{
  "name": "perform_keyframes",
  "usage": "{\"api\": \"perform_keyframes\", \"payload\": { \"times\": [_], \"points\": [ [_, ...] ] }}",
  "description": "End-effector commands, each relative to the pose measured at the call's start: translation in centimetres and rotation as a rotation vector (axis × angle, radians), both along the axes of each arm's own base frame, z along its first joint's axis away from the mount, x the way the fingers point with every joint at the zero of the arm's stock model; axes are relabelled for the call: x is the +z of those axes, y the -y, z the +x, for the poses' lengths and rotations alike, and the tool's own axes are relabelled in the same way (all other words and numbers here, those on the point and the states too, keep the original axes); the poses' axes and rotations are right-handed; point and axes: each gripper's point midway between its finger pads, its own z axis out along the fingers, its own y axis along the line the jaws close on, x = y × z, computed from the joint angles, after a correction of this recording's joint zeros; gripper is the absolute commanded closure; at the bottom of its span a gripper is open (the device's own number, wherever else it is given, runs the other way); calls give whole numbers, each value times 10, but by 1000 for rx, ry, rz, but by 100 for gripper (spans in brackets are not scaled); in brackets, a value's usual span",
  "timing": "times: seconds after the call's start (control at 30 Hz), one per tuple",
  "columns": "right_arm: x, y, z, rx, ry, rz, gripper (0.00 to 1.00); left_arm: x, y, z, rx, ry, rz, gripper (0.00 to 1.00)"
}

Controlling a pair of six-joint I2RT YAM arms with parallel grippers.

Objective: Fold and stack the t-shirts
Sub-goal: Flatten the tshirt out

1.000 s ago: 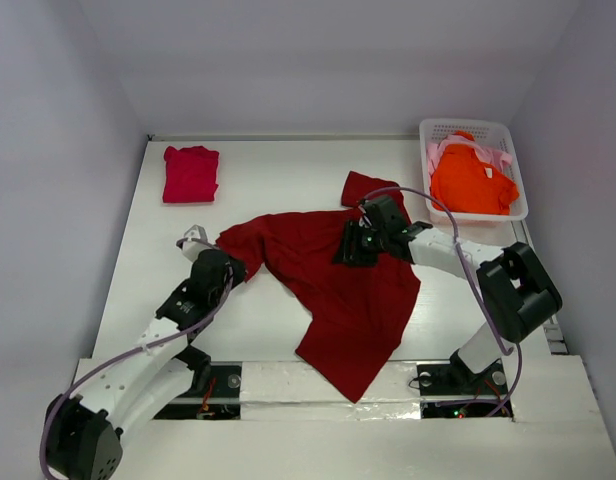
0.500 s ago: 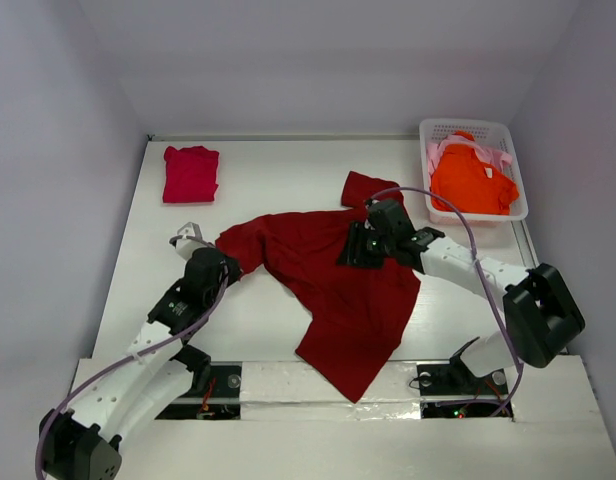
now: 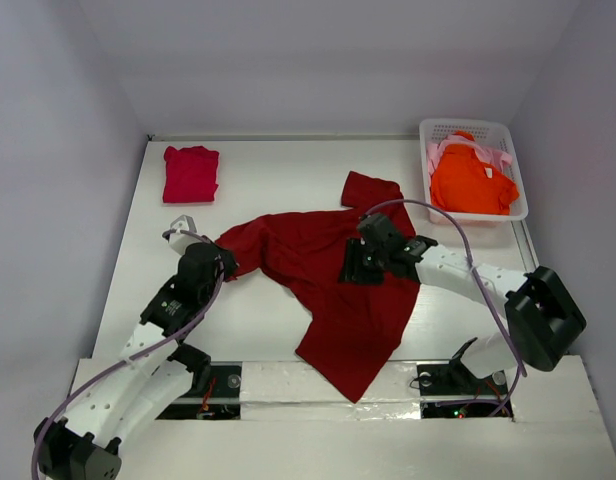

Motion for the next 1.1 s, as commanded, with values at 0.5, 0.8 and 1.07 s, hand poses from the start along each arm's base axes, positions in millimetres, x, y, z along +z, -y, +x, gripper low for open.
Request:
{"api": "perform_keyframes", "payload": {
  "times": [0.5, 0.8, 1.07],
  "points": [
    [0, -6, -16, -33, -4, -82, 45, 58, -19, -4, 51, 115, 33, 100],
    [3, 5, -26, -53, -9, -124, 44, 77, -30, -11, 82, 145, 44, 100],
    [4, 2, -27, -46, -8, -121, 45, 92, -39, -18, 112, 168, 48, 100]
  ]
}}
